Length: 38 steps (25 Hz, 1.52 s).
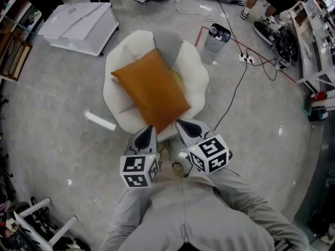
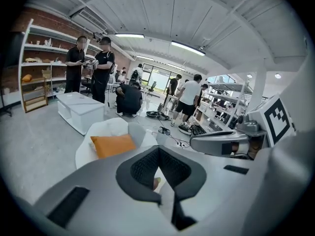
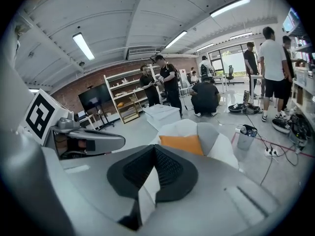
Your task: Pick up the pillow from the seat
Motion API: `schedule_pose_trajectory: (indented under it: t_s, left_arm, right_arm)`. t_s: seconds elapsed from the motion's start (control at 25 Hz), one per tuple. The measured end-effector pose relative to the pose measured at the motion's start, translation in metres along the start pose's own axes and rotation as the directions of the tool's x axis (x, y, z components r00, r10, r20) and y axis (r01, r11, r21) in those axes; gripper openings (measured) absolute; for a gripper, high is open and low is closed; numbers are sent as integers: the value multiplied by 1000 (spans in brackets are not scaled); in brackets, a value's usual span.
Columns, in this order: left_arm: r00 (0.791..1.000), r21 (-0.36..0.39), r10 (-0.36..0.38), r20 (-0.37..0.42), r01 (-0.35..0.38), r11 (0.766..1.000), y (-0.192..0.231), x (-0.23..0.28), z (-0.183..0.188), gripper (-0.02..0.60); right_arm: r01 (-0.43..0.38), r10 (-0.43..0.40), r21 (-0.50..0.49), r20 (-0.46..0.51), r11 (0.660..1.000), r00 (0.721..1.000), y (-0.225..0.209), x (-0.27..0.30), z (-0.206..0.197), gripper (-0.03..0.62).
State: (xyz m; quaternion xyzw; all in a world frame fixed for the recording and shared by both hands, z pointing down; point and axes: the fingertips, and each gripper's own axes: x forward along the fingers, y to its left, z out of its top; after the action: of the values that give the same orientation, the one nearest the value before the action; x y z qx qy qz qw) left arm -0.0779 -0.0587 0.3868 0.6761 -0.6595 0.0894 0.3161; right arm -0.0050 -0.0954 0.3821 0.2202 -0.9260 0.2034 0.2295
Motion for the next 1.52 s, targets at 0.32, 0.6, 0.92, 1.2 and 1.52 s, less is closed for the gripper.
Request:
schedule_pose_trajectory:
  t_s: [0.32, 0.6, 0.92, 1.2, 1.52]
  left_arm:
    - [999, -4, -32, -17, 32, 999, 15, 30, 19, 2]
    - [997, -10, -50, -61, 49, 999, 35, 56, 23, 2]
    - [995, -32, -28, -91, 25, 999, 67, 92, 23, 2]
    - [991, -98, 34, -126, -47, 994, 110, 120, 0, 2]
    - [981, -149, 76, -179, -103, 984, 144, 153, -57, 2]
  right_arm:
    - [19, -18, 11, -35, 1000, 999, -13, 34, 9, -2]
    - [53, -52, 41, -40, 998, 998, -28, 65, 20, -2]
    - [73, -68, 67, -78, 995, 995, -53, 95, 14, -2]
    - [82, -70, 70, -156, 994, 985, -81, 125, -13, -2]
    - [73, -51, 94, -221, 993, 974, -128, 166, -55, 15]
